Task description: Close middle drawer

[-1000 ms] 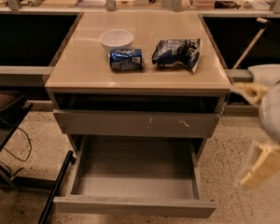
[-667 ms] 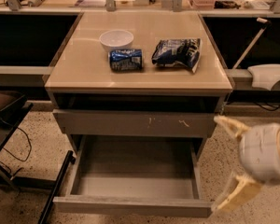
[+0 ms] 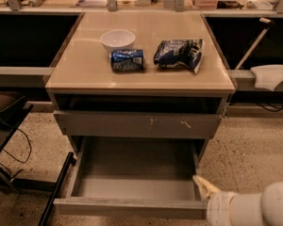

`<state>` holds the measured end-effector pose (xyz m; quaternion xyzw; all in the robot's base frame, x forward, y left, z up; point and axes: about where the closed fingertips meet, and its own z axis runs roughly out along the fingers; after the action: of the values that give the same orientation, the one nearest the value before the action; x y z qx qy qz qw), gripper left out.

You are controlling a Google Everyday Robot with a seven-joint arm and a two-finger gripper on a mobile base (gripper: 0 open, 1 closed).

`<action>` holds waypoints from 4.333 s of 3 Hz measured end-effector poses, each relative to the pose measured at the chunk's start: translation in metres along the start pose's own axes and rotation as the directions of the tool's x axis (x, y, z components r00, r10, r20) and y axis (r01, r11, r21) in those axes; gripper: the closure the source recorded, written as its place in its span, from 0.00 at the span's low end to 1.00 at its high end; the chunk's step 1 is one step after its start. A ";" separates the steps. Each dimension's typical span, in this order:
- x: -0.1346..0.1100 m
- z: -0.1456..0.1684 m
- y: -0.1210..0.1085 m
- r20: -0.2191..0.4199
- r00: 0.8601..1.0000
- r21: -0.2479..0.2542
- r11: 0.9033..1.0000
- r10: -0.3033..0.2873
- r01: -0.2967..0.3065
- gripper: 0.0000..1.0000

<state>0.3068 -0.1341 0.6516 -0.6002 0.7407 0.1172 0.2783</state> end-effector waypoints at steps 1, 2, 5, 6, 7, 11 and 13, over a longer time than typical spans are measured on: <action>0.023 0.015 0.021 -0.041 0.999 0.009 1.000 0.024 -0.024 0.00; 0.017 0.034 0.034 -0.075 0.997 0.012 1.000 -0.008 0.009 0.00; 0.049 0.122 0.084 -0.106 0.994 -0.079 0.997 0.008 -0.017 0.00; 0.063 0.145 0.089 -0.052 0.996 -0.169 0.982 0.079 -0.087 0.00; 0.062 0.153 0.096 -0.039 0.995 -0.198 0.975 0.092 -0.098 0.00; 0.158 0.203 0.050 -0.108 0.916 -0.157 0.903 0.387 -0.401 0.00; 0.169 0.212 0.005 -0.166 0.889 -0.105 0.888 0.428 -0.447 0.00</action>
Offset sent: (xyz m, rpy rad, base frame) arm -0.0311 0.0347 -0.0705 -0.1351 -0.0245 -0.0173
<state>0.3381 -0.1645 0.3843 -0.4422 0.8643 0.1869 0.1499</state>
